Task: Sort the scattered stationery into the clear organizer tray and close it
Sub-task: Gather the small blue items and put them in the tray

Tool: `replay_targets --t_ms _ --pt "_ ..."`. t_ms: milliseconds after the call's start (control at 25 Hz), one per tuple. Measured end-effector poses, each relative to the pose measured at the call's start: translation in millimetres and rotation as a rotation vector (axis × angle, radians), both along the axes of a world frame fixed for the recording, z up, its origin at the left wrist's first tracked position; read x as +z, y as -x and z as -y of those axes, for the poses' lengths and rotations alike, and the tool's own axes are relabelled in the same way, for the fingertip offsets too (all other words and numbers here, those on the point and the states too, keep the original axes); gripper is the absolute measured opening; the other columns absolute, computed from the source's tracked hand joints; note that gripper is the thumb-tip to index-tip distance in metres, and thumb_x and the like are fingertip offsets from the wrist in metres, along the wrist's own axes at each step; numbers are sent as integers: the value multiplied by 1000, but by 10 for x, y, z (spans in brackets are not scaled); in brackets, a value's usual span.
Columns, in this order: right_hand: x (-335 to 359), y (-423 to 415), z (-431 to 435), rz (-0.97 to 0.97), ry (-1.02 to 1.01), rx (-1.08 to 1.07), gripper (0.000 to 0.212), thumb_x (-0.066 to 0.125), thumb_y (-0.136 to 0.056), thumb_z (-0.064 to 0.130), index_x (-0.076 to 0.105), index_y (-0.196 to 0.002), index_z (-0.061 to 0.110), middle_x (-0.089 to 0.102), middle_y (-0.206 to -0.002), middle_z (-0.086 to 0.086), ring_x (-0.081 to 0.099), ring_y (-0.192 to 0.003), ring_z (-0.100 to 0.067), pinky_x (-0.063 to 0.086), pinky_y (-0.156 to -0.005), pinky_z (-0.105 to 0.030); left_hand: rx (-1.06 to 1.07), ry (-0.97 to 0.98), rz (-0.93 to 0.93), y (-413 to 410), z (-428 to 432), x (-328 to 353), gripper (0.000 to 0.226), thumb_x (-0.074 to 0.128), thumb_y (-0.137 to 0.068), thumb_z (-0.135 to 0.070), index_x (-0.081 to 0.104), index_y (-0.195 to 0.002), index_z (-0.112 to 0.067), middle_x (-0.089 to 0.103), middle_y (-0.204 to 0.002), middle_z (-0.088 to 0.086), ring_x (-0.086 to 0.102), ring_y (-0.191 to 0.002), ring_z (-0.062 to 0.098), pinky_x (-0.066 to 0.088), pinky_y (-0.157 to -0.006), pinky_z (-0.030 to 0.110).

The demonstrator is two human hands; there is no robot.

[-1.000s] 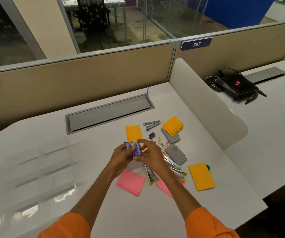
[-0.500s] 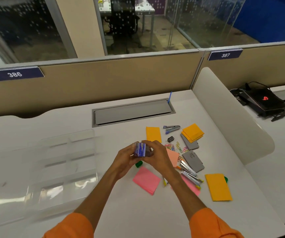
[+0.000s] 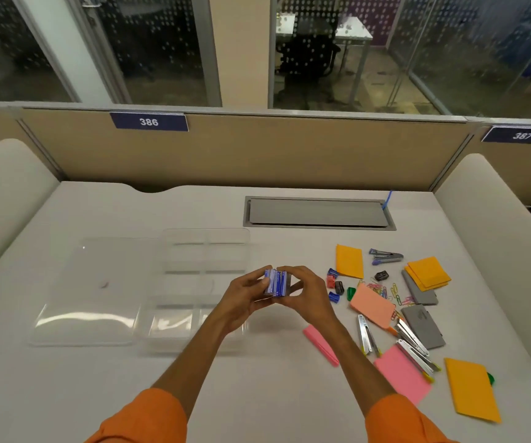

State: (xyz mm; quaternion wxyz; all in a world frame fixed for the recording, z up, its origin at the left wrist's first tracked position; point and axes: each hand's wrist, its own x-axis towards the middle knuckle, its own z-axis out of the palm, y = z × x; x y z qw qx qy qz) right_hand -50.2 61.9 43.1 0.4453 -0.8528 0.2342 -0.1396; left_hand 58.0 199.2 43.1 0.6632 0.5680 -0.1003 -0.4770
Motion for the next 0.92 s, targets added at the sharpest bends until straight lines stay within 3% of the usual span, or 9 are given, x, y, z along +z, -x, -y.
replay_targets --t_ms 200,480,720,840,920 --pt "-27 -397 -573 5 -58 95 57 88 -64 28 65 -116 23 67 -111 5 62 -88 -7 52 -71 -9 40 -36 93 -281 -673 20 39 64 -89 -24 61 -127 -15 70 -116 14 68 -106 31 55 -93 44" --pt "-183 -910 -1411 -28 -84 200 57 87 -62 38 66 -114 24 69 -108 9 64 -89 -8 55 -75 -17 106 -242 184 -745 -1554 -117 30 62 -93 -21 62 -118 -4 73 -103 15 72 -95 25 58 -82 32" --pt "-295 -1214 -1864 -138 30 232 54 84 -63 45 66 -111 27 68 -106 9 58 -91 -8 51 -81 -23 101 -410 244 -991 -1913 -149 13 57 -95 -15 66 -102 -10 71 -99 15 71 -90 23 60 -77 31" --pt "-323 -1295 -1989 -222 164 248 50 82 -64 46 68 -107 25 70 -102 5 58 -89 -13 48 -81 -25 8 -556 301 -1080 -1956 -234 17 54 -94 -15 68 -99 -9 70 -94 15 69 -87 24 59 -73 30" --pt "-345 -1320 -2017 -280 222 266 46 82 -65 41 68 -105 23 70 -99 3 59 -88 -16 46 -81 -26 -100 -608 323 -1117 -1955 -297 21 51 -93 -14 68 -86 -4 64 -80 16 61 -73 24 54 -72 36"
